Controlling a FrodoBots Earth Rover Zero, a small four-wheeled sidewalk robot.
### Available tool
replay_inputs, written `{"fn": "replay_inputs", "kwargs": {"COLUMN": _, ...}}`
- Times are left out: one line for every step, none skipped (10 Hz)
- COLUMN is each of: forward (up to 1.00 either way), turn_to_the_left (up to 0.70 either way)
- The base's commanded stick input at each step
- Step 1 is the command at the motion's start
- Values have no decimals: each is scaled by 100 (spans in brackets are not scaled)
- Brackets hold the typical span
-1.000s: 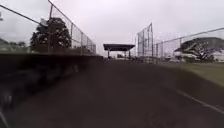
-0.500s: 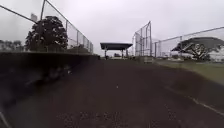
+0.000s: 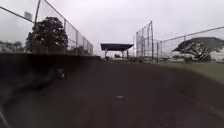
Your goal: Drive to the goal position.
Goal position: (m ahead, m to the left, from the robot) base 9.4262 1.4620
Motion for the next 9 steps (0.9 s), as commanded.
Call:
{"fn": "replay_inputs", "kwargs": {"forward": 100, "turn_to_the_left": 0}}
{"fn": "replay_inputs", "kwargs": {"forward": 100, "turn_to_the_left": 0}}
{"fn": "replay_inputs", "kwargs": {"forward": 100, "turn_to_the_left": 0}}
{"fn": "replay_inputs", "kwargs": {"forward": 100, "turn_to_the_left": 0}}
{"fn": "replay_inputs", "kwargs": {"forward": 100, "turn_to_the_left": 0}}
{"fn": "replay_inputs", "kwargs": {"forward": 100, "turn_to_the_left": 0}}
{"fn": "replay_inputs", "kwargs": {"forward": 100, "turn_to_the_left": 0}}
{"fn": "replay_inputs", "kwargs": {"forward": 100, "turn_to_the_left": 0}}
{"fn": "replay_inputs", "kwargs": {"forward": 100, "turn_to_the_left": 0}}
